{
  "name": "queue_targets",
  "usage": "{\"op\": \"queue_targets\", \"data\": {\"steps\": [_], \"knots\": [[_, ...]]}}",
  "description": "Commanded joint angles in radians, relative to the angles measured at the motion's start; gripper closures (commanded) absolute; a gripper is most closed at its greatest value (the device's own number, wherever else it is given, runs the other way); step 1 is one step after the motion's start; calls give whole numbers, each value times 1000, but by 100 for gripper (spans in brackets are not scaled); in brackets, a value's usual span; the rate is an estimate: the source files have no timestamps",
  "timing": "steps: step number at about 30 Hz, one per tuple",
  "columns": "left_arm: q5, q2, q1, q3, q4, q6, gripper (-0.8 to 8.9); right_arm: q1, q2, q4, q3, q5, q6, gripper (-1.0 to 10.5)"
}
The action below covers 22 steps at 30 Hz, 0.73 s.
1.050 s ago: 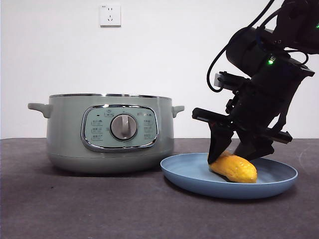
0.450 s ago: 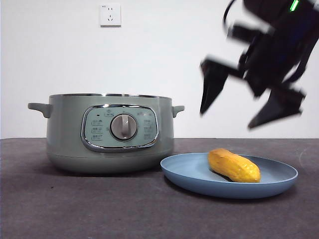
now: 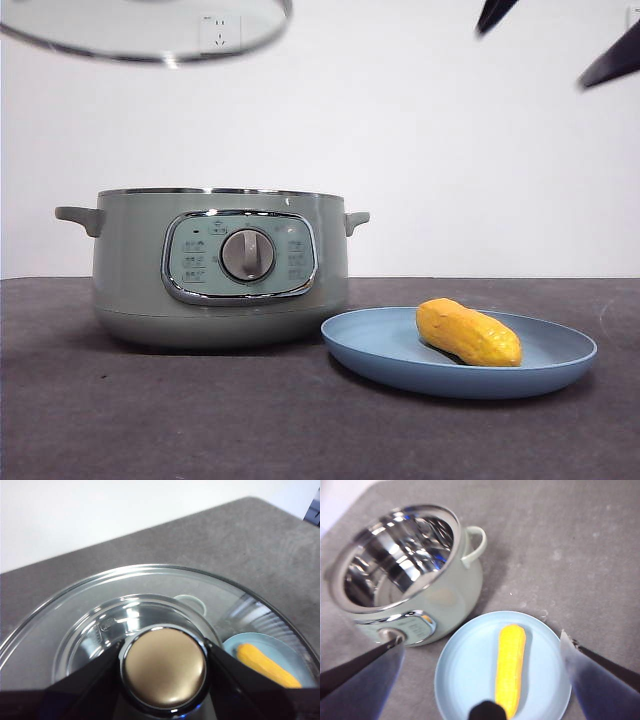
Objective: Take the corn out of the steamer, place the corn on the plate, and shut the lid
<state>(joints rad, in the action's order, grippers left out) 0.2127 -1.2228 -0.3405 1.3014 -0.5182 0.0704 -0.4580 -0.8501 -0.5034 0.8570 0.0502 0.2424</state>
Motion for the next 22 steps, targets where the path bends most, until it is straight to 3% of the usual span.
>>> {"op": "queue_targets", "data": {"steps": [1, 10, 22], "knots": [[6, -52, 0, 6, 124, 13, 822, -1, 71, -48, -5, 0, -9, 379], [6, -233, 0, 6, 306, 13, 822, -1, 169, -174, -5, -3, -16, 379], [2, -391, 0, 6, 352, 36, 822, -1, 170, -190, -5, -3, -16, 380]]}}
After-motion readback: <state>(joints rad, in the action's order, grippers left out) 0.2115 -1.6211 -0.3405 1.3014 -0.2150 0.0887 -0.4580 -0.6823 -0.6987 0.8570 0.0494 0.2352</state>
